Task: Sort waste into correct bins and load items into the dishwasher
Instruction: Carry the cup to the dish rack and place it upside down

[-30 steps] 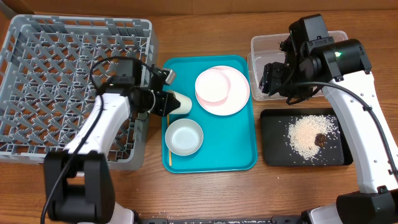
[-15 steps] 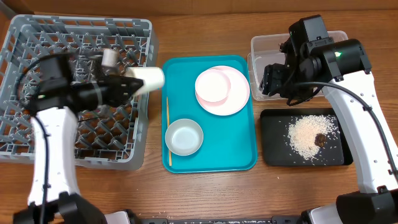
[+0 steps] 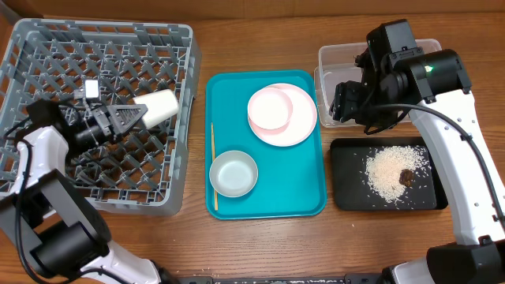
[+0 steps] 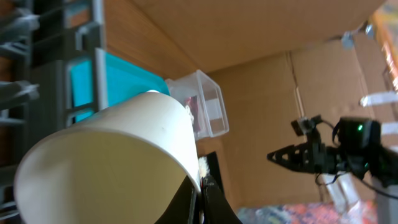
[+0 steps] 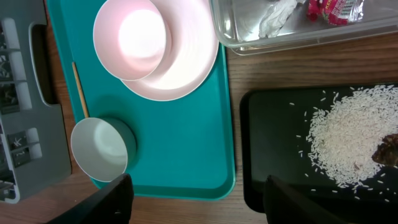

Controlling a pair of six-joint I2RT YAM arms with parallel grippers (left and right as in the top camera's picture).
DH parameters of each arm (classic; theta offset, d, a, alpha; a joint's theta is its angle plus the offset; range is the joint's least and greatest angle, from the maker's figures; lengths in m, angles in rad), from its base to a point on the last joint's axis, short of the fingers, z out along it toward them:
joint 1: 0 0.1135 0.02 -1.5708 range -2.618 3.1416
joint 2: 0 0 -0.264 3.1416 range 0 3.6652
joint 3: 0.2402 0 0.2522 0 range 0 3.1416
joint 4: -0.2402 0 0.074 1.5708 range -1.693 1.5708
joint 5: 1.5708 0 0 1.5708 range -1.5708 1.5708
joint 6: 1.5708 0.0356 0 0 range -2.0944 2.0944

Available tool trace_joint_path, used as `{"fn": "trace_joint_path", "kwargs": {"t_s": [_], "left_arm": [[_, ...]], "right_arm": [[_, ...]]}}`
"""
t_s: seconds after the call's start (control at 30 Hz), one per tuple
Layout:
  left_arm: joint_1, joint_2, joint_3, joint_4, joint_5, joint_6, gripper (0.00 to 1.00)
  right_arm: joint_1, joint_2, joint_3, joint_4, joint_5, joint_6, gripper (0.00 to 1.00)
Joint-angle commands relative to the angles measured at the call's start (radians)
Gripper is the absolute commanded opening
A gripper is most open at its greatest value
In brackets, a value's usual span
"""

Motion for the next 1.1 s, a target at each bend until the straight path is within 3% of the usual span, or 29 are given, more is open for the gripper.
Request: {"fn": "trace_joint_path", "kwargs": {"t_s": [0.0, 0.23, 0.4, 0.43, 0.47, 0.5, 0.57, 1.07], "left_arm": [[0.037, 0.028, 0.006, -0.002, 0.058, 0.009, 0.04], [0.103, 0.029, 0.006, -0.069, -0.148, 0.011, 0.04], [0.115, 0.028, 0.006, -0.138, -0.213, 0.011, 0.04], [0.115, 0.028, 0.006, -0.148, -0.233, 0.011, 0.07], [0.115, 0.028, 0.006, -0.157, -0.259, 0.011, 0.19], [0.116, 0.028, 0.006, -0.163, -0.279, 0.011, 0.37], [0.117, 0.028, 0.006, -0.180, -0.308, 0.011, 0.48], [0.202, 0.020, 0.008, -0.196, -0.269, -0.015, 0.55]], "right_arm": [[-0.004, -0.008, 0.002, 0.000, 0.007, 0.004, 0.68], [-0.004, -0.008, 0.002, -0.003, 0.007, 0.005, 0.68], [-0.004, -0.008, 0.002, -0.003, 0.007, 0.005, 0.68], [-0.004, -0.008, 0.002, -0.003, 0.007, 0.005, 0.68], [-0.004, -0.008, 0.002, -0.003, 0.007, 0.005, 0.68], [-0.004, -0.008, 0.002, -0.003, 0.007, 0.005, 0.68], [-0.004, -0.008, 0.002, -0.005, 0.007, 0.005, 0.68], [-0.004, -0.008, 0.002, -0.007, 0.007, 0.004, 0.68]]}}
